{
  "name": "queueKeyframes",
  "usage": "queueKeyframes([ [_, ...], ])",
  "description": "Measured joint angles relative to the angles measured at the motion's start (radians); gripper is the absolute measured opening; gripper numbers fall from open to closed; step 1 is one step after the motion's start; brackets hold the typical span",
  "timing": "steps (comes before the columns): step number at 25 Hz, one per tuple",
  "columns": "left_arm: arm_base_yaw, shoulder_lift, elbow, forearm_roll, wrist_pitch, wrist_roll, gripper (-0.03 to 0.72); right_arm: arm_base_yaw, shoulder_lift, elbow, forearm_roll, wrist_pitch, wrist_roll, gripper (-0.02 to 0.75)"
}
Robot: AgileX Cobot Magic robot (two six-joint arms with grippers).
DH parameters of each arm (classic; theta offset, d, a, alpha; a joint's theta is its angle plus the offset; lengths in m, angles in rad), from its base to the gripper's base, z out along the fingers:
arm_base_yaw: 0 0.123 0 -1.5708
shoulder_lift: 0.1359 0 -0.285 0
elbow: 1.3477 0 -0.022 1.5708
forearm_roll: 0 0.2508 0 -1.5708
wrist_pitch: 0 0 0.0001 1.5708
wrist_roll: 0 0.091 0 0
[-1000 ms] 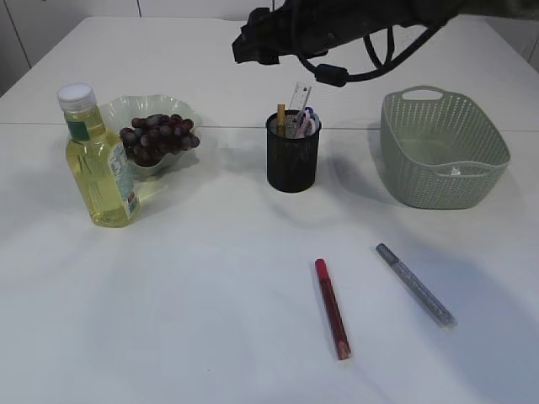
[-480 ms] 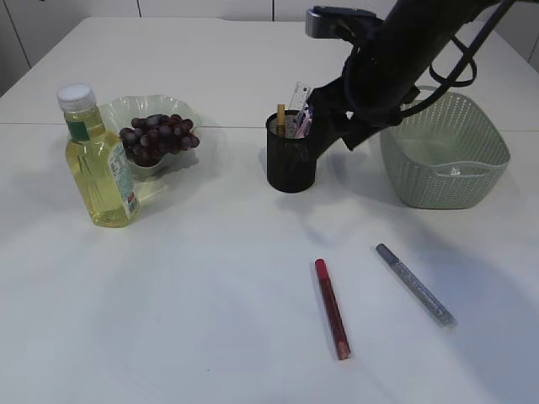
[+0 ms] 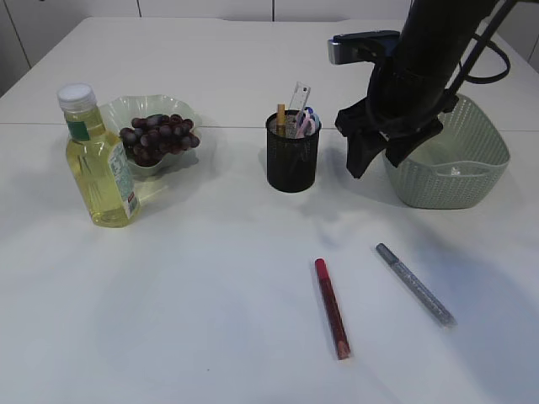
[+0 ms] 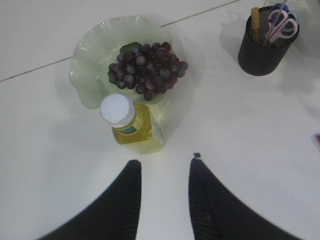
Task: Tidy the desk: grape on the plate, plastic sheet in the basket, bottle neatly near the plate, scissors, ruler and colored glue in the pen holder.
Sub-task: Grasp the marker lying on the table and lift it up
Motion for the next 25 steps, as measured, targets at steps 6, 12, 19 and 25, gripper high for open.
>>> queueKeyframes([
  [6, 0.000, 0.000, 0.000, 0.000, 0.000, 0.000, 0.240, 0.000, -0.007, 0.042, -0.044, 0.000, 0.020, 0.513],
  [12, 0.000, 0.000, 0.000, 0.000, 0.000, 0.000, 0.239, 0.000, -0.008, 0.173, -0.059, 0.000, 0.039, 0.513],
  [19, 0.000, 0.009, 0.000, 0.000, 0.000, 0.000, 0.239, 0.000, -0.008, 0.273, -0.118, -0.002, 0.041, 0.513],
  [25, 0.000, 0.034, 0.000, 0.000, 0.000, 0.000, 0.240, 0.000, -0.010, 0.280, -0.123, -0.003, 0.019, 0.513],
])
